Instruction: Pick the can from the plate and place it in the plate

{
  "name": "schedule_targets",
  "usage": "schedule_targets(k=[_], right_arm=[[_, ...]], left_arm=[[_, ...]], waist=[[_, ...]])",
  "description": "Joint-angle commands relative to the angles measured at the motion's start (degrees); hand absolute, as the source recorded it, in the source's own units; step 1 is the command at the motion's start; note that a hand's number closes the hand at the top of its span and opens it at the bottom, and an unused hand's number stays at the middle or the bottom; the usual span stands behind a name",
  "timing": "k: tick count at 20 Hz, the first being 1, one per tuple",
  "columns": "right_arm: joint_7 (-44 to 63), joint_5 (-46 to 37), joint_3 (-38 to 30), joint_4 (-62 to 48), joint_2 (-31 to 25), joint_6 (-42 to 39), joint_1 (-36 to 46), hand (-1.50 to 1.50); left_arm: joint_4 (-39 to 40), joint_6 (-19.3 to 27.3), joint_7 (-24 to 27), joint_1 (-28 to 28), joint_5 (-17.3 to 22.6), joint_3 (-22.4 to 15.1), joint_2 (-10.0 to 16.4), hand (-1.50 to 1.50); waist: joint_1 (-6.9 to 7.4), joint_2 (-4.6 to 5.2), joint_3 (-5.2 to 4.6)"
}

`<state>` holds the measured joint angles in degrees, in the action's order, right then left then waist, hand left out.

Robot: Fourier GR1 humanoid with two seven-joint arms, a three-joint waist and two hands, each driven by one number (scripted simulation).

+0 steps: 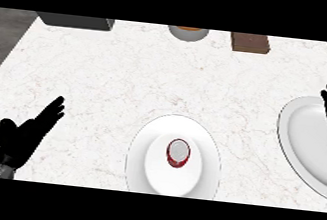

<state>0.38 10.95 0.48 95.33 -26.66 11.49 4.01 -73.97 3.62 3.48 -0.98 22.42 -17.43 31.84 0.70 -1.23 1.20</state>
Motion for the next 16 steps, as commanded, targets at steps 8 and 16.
schedule_targets(k=[8, 16], right_arm=[[3.3, -18.6, 4.9, -4.4, -5.2, 6.2, 11.8, 1.50], [-16.9, -13.8, 5.6, -3.5, 12.3, 10.1, 0.9, -1.50]], left_arm=[[-2.8, 7.6, -8.6, -2.1, 2.1, -1.1, -10.4, 0.00], [-3.2, 8.4, -10.7, -1.5, -0.9, 0.4, -13.7, 0.00]], waist=[[0.45, 1.51, -1.46], [-0.74, 1.21, -1.18]])
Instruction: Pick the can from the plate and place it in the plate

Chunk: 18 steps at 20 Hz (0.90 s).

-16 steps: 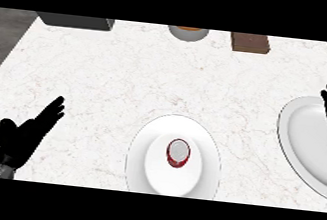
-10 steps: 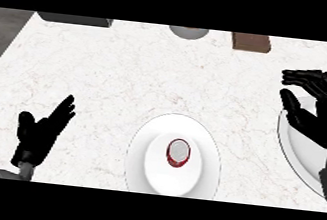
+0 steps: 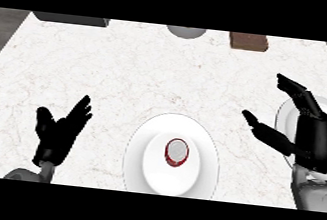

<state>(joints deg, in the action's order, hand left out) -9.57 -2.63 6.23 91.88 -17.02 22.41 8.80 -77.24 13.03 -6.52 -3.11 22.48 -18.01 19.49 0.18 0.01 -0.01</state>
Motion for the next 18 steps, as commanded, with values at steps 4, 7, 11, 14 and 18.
schedule_targets(k=[4, 7, 11, 14, 18], right_arm=[[5.6, -5.2, 2.2, 9.8, -2.8, -4.3, -5.4, -1.50], [14.5, -9.7, 6.6, 12.0, -10.3, -9.9, -5.5, -1.50], [25.3, -13.4, 13.3, 13.7, -13.8, -17.7, -2.2, -1.50], [34.8, -12.4, 12.9, 20.5, -17.0, -23.8, 0.7, -1.50], [45.8, -21.4, 22.3, 23.4, -11.7, -23.5, 1.1, -1.50]], left_arm=[[-1.0, 1.3, -1.1, 0.8, -3.9, 0.1, -4.0, 0.00], [-1.6, 2.9, -2.4, 0.7, -3.5, -1.1, -4.9, 0.00], [-0.9, 0.5, -1.1, 1.1, -2.6, 0.7, -3.0, 0.00], [-2.6, 1.4, -3.1, 0.4, -3.3, 0.7, -3.0, 0.00], [-0.6, -0.5, -1.2, 1.0, -2.9, 2.3, -2.7, 0.00]], waist=[[-0.39, -0.10, -0.01], [-0.76, -0.30, -0.15], [0.07, -0.19, -0.20], [-0.25, -0.24, -0.12], [-0.30, -0.21, -0.09]])
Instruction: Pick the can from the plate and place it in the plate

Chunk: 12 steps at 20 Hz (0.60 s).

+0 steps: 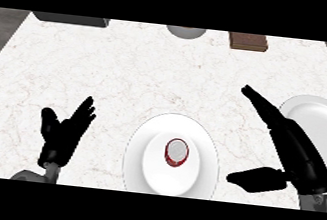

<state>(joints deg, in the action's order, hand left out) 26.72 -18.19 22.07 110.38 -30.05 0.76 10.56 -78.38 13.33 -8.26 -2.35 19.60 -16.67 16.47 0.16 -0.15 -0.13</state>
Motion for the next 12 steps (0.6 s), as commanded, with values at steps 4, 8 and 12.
schedule_targets(k=[4, 8, 12], right_arm=[[14.2, -10.2, 8.6, -0.1, 8.4, -5.0, 5.4, -1.50], [15.0, -16.0, 10.7, -6.5, 14.0, -4.3, 6.4, -1.50], [15.7, -20.8, 15.6, -10.3, 18.3, -2.8, 2.6, -1.50]], left_arm=[[-1.9, -0.4, -0.1, 2.9, -1.6, 0.4, -1.2, 0.00], [-7.5, -1.0, -4.3, 3.8, -1.6, 1.7, 0.6, 0.00], [-2.8, -2.7, -1.7, 2.7, -2.1, 3.2, -0.7, 0.00]], waist=[[0.15, 0.09, 0.10], [0.32, 0.06, 0.13], [0.02, 0.13, 0.13]])
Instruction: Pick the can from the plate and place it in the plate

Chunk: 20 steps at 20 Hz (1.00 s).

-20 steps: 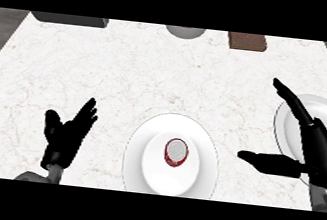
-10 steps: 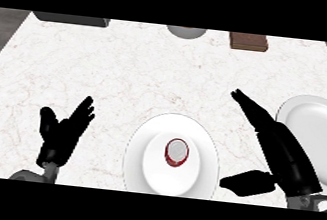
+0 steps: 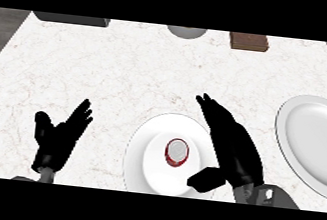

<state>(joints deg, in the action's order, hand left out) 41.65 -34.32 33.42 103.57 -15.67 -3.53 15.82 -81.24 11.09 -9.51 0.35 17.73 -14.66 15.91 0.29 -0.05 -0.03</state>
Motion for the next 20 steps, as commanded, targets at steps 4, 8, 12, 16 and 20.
schedule_targets(k=[4, 8, 12, 16, 20], right_arm=[[1.4, -1.3, -0.4, -5.0, 7.4, -5.2, 0.6, -1.50], [0.0, -6.2, 1.3, -3.9, 10.0, -4.2, -4.4, -1.50], [3.5, -11.0, 4.2, -5.0, 14.1, -5.2, -3.0, -1.50], [-1.4, -13.1, 1.0, -9.1, 11.0, -4.0, -4.4, -1.50], [-2.6, -16.9, 1.8, -11.2, 11.9, -0.7, -7.3, -1.50]], left_arm=[[0.2, -2.2, 0.9, 1.4, -2.1, 2.1, -0.7, 0.00], [-1.4, -0.9, -1.6, 1.5, -4.4, 1.6, -4.4, 0.00], [-0.5, -4.2, 0.4, 2.4, -3.9, 4.5, -2.4, 0.00], [1.8, -0.7, -0.6, -1.6, -7.2, 3.9, -6.3, 0.00], [-0.8, -1.7, 0.2, 2.1, -7.7, 2.9, -7.9, 0.00]], waist=[[-0.09, 0.06, 0.02], [-0.23, 0.02, 0.03], [-0.16, 0.00, 0.02], [-0.33, 0.05, 0.02], [-0.24, 0.02, 0.03]])
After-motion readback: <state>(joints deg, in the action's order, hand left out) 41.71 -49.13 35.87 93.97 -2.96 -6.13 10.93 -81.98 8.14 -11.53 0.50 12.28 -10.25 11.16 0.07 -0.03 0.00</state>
